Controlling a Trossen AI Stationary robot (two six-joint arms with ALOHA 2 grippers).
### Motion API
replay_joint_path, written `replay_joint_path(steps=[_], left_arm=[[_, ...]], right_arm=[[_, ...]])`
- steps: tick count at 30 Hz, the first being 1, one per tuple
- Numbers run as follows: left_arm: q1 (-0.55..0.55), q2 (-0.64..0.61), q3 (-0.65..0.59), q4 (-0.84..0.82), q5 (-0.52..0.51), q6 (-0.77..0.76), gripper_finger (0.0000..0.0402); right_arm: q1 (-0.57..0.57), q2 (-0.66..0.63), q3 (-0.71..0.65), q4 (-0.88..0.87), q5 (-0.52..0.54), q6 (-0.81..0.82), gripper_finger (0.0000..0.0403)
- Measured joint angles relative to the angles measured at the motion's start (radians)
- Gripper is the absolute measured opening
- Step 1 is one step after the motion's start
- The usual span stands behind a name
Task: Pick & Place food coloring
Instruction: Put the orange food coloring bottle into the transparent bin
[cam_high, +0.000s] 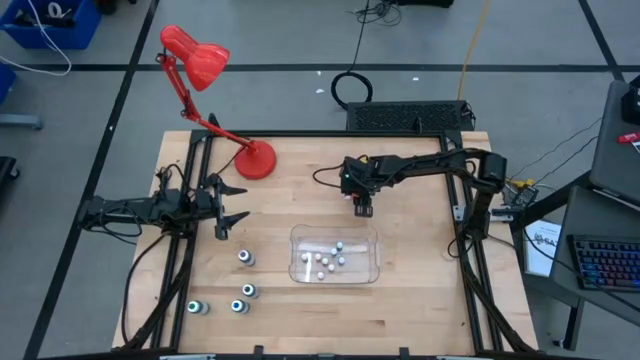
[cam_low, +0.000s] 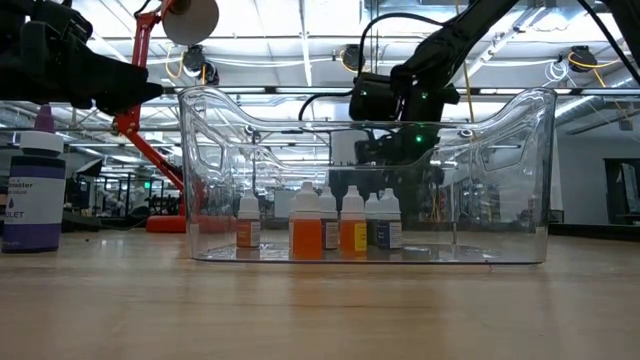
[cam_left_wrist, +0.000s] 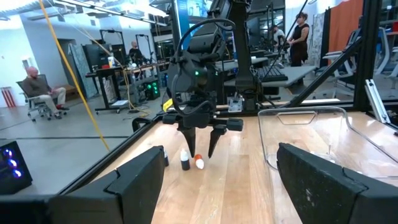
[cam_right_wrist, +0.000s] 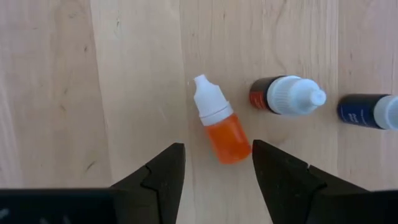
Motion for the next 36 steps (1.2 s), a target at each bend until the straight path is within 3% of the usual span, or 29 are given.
replay_joint_path(steps=[26, 30, 36], left_arm=[[0.0, 0.0, 0.0, 0.0, 0.0, 0.0, 0.0306], [0.0, 0.0, 0.0, 0.0, 0.0, 0.0, 0.0306], [0.0, 0.0, 0.0, 0.0, 0.0, 0.0, 0.0306]], right_arm=[[0.0, 0.064, 0.004, 0.054, -0.022, 0.1, 0.0159], [0.0, 0.065, 0.003, 0.051, -0.019, 0.118, 0.0133], [0.005, 0.067, 0.002, 0.031, -0.012, 0.145, 0.0048]])
